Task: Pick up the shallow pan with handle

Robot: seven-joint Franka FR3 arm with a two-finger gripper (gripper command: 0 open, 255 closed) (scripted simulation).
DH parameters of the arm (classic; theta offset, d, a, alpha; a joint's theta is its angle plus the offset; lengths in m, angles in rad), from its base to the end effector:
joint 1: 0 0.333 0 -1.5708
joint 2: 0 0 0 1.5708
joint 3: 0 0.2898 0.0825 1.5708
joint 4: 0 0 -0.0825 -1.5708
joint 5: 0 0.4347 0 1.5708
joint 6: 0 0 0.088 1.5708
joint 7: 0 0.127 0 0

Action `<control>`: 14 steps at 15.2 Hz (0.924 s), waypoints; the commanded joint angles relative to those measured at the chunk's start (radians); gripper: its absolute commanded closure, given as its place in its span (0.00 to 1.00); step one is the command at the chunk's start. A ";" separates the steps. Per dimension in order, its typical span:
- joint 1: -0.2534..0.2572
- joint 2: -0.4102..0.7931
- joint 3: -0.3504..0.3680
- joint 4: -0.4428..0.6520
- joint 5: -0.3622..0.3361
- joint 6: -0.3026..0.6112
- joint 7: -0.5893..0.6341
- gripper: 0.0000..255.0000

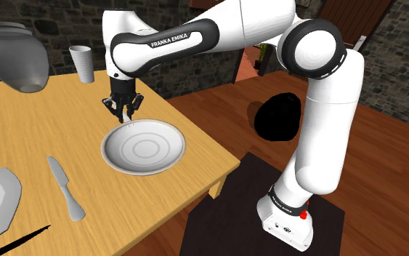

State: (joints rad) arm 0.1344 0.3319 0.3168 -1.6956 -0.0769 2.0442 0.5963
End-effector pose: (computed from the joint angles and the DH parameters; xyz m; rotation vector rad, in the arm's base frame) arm 0.6278 0.2839 0.3471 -3.0900 0.1997 -0.0206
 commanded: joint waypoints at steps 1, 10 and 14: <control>0.000 0.000 0.000 0.000 0.000 0.000 0.000 1.00; -0.001 -0.026 0.004 0.073 0.010 -0.098 -0.005 1.00; -0.001 -0.034 0.006 0.116 0.014 -0.148 -0.006 1.00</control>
State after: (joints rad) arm 0.1325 0.3000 0.3216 -1.5905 -0.0640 1.9084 0.5883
